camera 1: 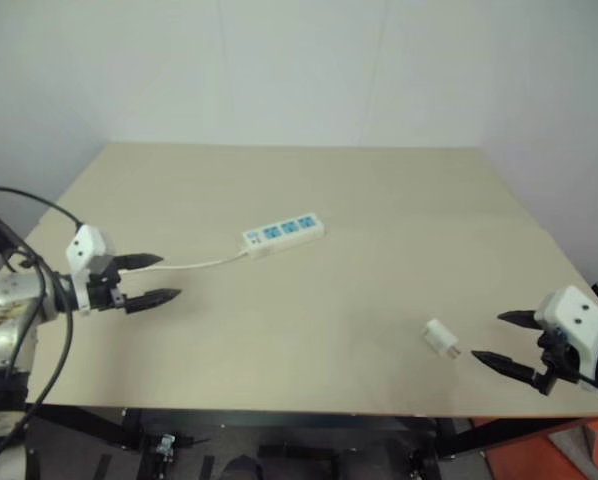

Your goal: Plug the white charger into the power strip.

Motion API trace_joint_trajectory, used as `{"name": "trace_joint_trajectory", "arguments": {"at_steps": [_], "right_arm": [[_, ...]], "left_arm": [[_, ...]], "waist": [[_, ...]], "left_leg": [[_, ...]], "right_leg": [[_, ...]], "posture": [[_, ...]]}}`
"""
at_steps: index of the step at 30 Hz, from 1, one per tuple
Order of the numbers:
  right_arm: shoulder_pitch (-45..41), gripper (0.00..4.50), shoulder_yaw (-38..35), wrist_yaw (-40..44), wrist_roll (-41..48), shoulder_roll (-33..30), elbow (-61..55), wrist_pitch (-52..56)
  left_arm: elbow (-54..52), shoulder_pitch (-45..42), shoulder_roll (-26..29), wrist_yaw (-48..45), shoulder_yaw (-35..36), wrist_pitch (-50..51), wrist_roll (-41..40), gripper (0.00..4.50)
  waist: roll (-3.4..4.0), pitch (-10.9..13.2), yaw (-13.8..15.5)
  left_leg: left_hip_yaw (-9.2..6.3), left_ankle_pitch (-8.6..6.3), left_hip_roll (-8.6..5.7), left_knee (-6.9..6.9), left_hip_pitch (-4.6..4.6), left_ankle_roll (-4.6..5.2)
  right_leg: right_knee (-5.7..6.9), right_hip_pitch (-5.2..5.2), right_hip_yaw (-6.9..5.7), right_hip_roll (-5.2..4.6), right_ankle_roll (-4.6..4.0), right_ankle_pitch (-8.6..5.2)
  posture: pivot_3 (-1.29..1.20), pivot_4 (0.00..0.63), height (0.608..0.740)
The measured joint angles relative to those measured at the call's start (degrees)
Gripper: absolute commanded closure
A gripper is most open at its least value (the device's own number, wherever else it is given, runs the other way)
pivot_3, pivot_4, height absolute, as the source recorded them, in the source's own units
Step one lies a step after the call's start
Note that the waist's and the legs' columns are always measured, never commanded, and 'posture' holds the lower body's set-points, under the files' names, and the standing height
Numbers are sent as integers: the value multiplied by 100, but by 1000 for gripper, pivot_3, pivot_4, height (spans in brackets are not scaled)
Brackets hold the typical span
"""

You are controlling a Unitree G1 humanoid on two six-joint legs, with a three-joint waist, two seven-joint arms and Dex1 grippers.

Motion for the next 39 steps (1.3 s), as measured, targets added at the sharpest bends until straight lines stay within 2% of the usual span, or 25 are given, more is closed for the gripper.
{"name": "trace_joint_trajectory", "arguments": {"at_steps": [17,19,22,31,39], "right_arm": [[-14,0,7,-71,-1,50,-84,0],[-233,0,110,-163,-1,57,-70,1],[-545,0,356,-282,14,53,-178,70],[-2046,0,1735,-832,74,163,-801,717],[-2654,0,2455,-1307,160,497,-1127,1301]], "left_arm": [[32,-101,-117,209,-15,-134,115,7],[599,-642,-470,908,-130,-520,551,7],[1586,-1434,-874,1487,-362,-938,990,7],[4637,-3351,-1800,2018,-1335,-1922,2238,7],[5682,-3958,-2361,2545,-1450,-1794,2732,7]], "waist": [[0,0,5],[-1,0,53],[-5,-2,95],[-19,7,101],[-21,9,116]], "left_leg": [[0,0,0,0,1,0],[-1,1,-2,5,6,0],[-1,1,-5,7,4,0],[-4,-1,-10,7,-19,0],[-6,-1,-12,9,-28,0]], "right_leg": [[0,1,0,0,0,0],[0,7,-1,0,3,2],[-8,11,0,0,6,4],[-8,-8,-2,-1,-15,16],[-6,-12,-4,-3,-8,13]], "posture": [[0,150,740],[0,150,740],[0,150,740],[0,150,740],[0,150,740]]}}
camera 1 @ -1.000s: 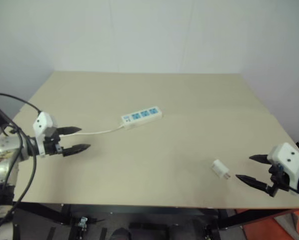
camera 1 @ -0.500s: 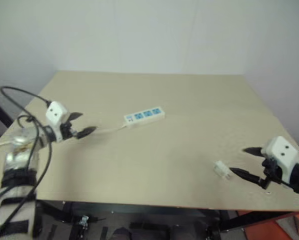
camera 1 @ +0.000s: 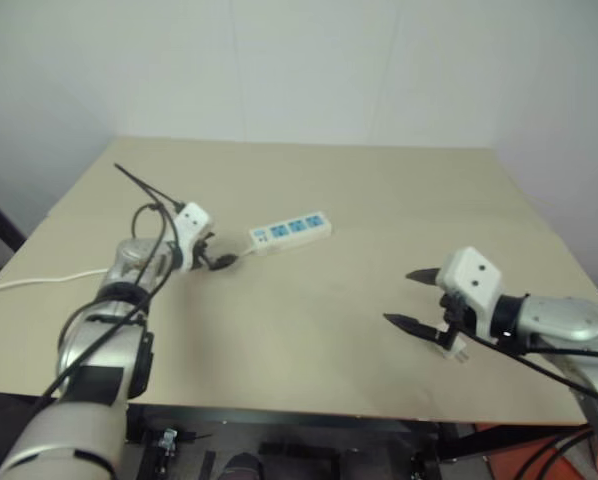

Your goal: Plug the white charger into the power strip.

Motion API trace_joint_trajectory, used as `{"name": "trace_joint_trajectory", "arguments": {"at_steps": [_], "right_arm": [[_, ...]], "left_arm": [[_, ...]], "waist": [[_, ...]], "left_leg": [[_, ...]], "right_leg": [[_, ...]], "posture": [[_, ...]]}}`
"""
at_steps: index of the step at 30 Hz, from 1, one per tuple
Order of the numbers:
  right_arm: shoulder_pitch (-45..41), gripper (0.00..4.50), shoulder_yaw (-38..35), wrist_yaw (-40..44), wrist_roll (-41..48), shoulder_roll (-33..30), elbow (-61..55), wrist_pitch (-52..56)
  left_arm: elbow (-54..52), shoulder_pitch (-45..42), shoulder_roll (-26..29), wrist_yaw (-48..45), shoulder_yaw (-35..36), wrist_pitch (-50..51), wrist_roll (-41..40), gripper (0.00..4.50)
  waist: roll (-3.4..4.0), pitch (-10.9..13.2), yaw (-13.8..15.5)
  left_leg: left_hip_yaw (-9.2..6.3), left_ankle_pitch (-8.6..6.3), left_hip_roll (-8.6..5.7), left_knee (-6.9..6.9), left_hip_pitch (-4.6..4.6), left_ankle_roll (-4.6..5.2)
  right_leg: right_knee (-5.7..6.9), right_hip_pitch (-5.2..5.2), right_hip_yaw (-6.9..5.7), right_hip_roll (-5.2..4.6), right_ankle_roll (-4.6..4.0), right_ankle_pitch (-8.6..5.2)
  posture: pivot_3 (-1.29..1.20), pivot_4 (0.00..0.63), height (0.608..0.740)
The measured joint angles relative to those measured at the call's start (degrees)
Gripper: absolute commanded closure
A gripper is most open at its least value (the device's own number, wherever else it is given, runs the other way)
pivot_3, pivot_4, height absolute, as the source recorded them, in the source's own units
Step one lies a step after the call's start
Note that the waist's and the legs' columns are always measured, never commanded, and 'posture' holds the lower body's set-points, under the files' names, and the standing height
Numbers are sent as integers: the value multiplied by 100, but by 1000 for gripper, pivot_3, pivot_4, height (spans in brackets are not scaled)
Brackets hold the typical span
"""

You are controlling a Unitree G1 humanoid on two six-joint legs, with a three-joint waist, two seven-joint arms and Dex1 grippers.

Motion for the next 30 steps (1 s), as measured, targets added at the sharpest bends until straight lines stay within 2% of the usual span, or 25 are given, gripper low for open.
{"name": "trace_joint_trajectory", "arguments": {"at_steps": [9,12,24,30], "right_arm": [[-156,0,72,-338,162,71,-441,579],[-201,0,81,-442,205,85,-563,703],[-199,0,296,-668,175,101,-565,864],[-195,0,388,-719,167,104,-536,864]], "left_arm": [[128,-179,-244,115,-180,618,467,7],[106,-225,-283,118,-269,648,630,580],[110,-337,-339,-301,-403,756,893,4467],[93,-286,-309,-304,-422,565,936,4491]], "waist": [[1,-1,2],[1,-14,1],[3,-18,-20],[4,-19,-32]], "left_leg": [[-1,0,-1,2,21,0],[-1,0,0,2,32,0],[-1,0,1,1,31,0],[-1,0,1,0,31,0]], "right_leg": [[8,17,0,0,12,-7],[8,25,1,0,21,-13],[10,23,2,2,21,-13],[11,22,2,2,21,-13]], "posture": [[0,150,740],[0,150,740],[0,150,740],[0,150,740]]}}
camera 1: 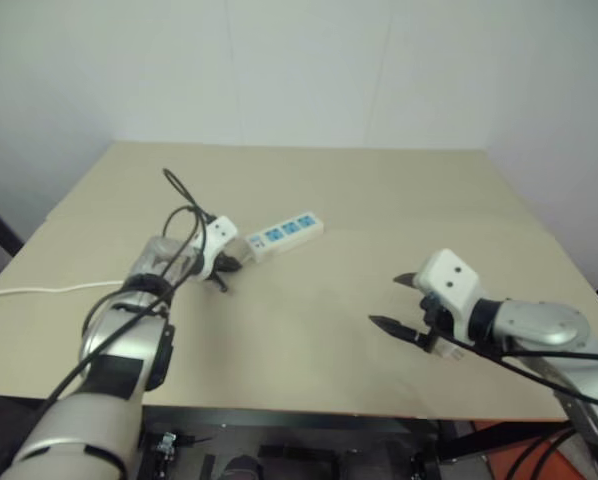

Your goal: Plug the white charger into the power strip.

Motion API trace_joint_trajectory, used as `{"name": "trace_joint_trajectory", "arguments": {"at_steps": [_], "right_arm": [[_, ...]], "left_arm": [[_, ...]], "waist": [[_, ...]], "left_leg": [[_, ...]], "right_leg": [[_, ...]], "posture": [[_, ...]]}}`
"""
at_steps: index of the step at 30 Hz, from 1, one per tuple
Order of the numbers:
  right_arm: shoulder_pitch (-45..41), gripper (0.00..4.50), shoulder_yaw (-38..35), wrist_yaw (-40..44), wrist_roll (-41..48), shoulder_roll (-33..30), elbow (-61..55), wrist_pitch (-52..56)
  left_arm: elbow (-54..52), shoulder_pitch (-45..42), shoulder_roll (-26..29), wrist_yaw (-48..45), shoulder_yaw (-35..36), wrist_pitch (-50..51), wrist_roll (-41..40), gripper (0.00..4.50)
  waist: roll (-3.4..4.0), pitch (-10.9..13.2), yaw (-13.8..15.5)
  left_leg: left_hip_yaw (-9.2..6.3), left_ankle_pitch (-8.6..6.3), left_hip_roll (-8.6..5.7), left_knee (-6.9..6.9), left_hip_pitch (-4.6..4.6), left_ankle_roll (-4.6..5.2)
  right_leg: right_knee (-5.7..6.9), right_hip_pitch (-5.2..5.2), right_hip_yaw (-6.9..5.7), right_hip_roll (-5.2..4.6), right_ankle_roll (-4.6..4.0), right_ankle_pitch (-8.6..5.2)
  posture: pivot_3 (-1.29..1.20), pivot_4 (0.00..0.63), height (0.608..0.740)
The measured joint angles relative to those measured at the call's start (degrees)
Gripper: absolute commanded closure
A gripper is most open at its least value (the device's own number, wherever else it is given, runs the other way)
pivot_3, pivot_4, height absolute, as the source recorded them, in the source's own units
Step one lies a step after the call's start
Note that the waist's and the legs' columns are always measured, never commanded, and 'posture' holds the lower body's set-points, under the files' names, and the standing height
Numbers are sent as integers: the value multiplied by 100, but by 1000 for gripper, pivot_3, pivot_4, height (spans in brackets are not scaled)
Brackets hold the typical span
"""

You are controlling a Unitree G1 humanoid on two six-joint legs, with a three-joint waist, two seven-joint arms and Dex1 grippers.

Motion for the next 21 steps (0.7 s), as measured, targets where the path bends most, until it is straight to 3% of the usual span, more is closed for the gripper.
{"name": "trace_joint_trajectory", "arguments": {"at_steps": [7,9,11,16,17,21], "right_arm": [[193,0,74,-50,-19,8,4,3],[185,0,110,-67,-42,80,8,4],[165,0,144,-74,-42,128,8,9],[131,0,251,-62,-97,152,114,11],[133,0,257,-62,-99,153,140,11],[85,0,322,-52,-140,187,293,10]], "left_arm": [[-689,600,135,-1051,438,-93,-616,4491],[-1491,1118,178,-1405,513,121,-882,4491],[-3162,2049,309,-1587,562,810,-1221,4491],[-6241,3734,560,-1240,683,2470,-1635,4491],[-6444,3846,571,-1202,701,2608,-1666,4491],[-7524,4507,818,-1063,788,3057,-2058,3365]], "waist": [[0,1,-16],[0,1,-26],[1,2,-45],[2,2,-87],[2,2,-84],[1,2,-82]], "left_leg": [[0,0,-1,-2,-21,0],[-1,0,1,-2,-21,0],[-1,0,4,-4,-20,0],[-2,0,6,-3,-9,0],[-2,0,6,-3,-7,0],[-1,0,8,-4,-6,0]], "right_leg": [[-2,-18,0,-2,-35,19],[-1,-18,0,-3,-38,21],[-1,-19,0,-3,-40,22],[3,-12,1,-2,-39,20],[4,-11,1,-2,-37,19],[1,-12,0,0,-20,8]], "posture": [[0,150,740],[0,150,740],[0,150,740],[0,150,740],[0,150,740],[0,150,740]]}}
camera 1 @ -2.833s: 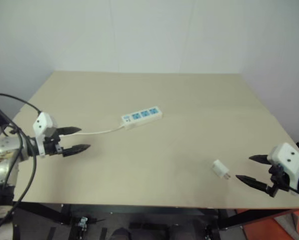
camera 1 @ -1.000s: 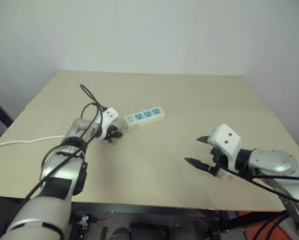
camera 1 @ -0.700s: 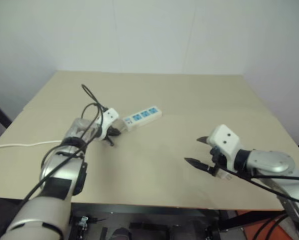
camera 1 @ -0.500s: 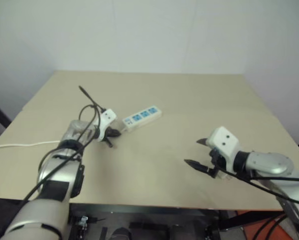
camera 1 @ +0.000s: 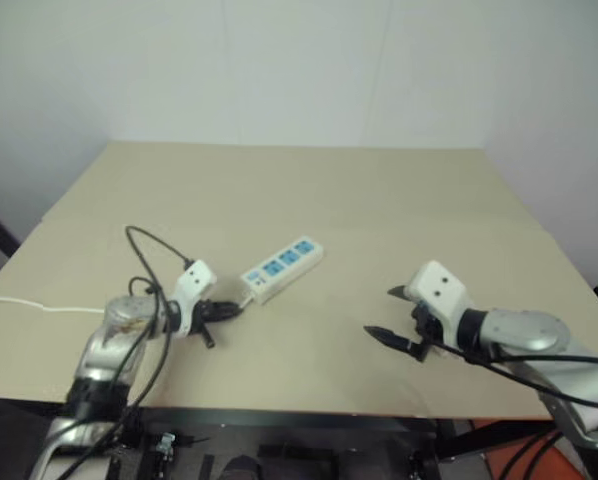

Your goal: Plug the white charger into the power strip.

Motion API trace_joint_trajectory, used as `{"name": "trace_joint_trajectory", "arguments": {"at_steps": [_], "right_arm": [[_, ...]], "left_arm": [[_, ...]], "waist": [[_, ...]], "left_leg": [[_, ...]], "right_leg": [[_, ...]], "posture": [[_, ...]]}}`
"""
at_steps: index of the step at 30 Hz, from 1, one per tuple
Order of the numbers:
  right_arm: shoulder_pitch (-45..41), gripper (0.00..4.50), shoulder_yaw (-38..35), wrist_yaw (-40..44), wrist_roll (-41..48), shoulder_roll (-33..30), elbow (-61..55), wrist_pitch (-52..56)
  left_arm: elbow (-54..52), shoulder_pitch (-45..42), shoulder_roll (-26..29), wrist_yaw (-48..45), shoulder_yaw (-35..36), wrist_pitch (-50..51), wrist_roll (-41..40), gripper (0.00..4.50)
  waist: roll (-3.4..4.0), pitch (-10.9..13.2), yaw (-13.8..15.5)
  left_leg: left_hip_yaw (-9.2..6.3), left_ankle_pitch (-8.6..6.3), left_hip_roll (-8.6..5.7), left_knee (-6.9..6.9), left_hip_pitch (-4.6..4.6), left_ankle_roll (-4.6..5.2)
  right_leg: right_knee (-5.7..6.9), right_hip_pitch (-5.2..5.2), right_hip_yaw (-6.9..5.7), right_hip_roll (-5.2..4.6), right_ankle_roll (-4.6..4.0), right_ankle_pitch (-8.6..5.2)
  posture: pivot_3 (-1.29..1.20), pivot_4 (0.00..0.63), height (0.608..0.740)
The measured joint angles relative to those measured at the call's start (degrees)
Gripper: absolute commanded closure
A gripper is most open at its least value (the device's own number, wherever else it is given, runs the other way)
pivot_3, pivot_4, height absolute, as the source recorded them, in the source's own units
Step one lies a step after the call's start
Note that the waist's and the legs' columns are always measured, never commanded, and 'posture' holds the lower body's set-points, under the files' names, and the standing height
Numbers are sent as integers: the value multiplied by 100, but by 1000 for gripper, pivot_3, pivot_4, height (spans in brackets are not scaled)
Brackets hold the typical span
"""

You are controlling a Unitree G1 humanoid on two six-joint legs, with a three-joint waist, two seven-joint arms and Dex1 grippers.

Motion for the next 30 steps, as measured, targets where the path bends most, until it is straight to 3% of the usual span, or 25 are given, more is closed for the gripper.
{"name": "trace_joint_trajectory", "arguments": {"at_steps": [10,17,30], "right_arm": [[-2,0,18,1,-43,29,54,0],[79,0,18,-16,-67,68,51,1],[108,0,-16,-34,-64,31,-30,17]], "left_arm": [[-460,336,136,421,277,-1097,-392,53],[183,197,-611,848,632,-2951,-681,18],[1615,93,-1221,863,470,-3775,-934,18]], "waist": [[0,0,25],[0,0,80],[-1,1,117]], "left_leg": [[1,0,0,-2,-3,0],[4,0,-1,-2,-2,0],[3,0,-3,-1,-3,0]], "right_leg": [[-7,-1,0,-1,-5,1],[-11,1,0,-2,-25,14],[-14,2,0,-1,-22,13]], "posture": [[0,150,740],[0,150,740],[0,150,740]]}}
